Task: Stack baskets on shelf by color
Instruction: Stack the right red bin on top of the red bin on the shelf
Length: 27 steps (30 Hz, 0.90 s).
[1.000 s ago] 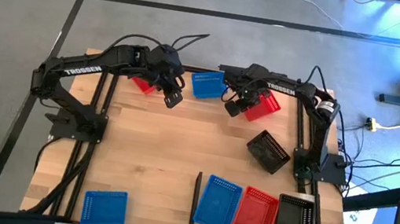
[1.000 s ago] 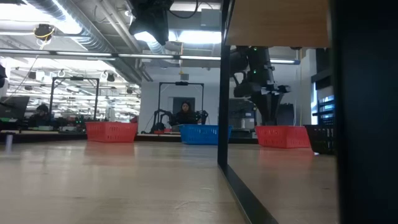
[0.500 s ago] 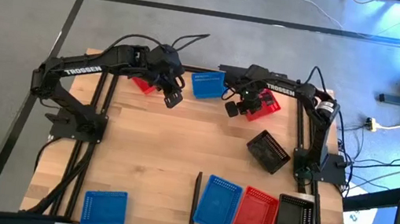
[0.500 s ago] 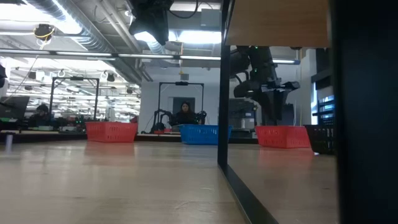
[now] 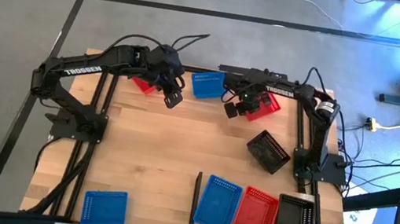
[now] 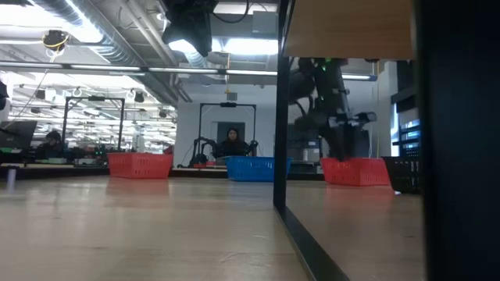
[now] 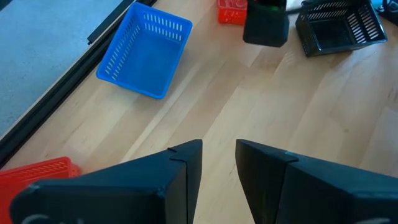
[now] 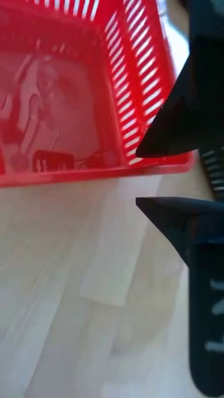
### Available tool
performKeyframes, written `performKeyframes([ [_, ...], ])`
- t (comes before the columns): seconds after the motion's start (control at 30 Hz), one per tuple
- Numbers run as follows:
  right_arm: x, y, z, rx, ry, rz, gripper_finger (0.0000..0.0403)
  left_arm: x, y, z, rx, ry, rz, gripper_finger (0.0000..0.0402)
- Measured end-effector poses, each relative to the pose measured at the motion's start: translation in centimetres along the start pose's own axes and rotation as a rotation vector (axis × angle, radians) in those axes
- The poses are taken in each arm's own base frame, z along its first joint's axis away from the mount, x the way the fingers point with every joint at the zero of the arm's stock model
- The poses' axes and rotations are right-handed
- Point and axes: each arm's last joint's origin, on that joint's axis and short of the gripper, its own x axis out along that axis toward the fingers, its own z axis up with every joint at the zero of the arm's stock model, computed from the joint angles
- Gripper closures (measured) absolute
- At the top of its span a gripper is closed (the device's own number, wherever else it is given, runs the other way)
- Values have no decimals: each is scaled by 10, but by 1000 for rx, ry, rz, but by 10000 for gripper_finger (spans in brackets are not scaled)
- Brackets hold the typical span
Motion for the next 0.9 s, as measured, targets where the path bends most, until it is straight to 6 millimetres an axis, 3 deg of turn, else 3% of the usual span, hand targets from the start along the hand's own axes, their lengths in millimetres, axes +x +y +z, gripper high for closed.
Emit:
performKeyframes([
  [0.17, 21, -2, -4, -21, 2, -16, 293, 0, 0, 0, 0, 0, 0, 312],
  [0.4, 30, -2, -5, -102, -12, -5, 296, 0, 0, 0, 0, 0, 0, 312],
  [0.5, 30, -2, -4, -151, -12, -1, 329, 0, 0, 0, 0, 0, 0, 312],
  [0.57, 30, -2, -5, -187, -11, -1, 373, 0, 0, 0, 0, 0, 0, 312],
  [0.77, 12, 3, -7, -304, -4, -27, 399, 0, 0, 0, 0, 0, 0, 312],
  [0.9, -14, 8, -16, -375, 15, -133, 401, 0, 0, 0, 0, 0, 0, 312],
])
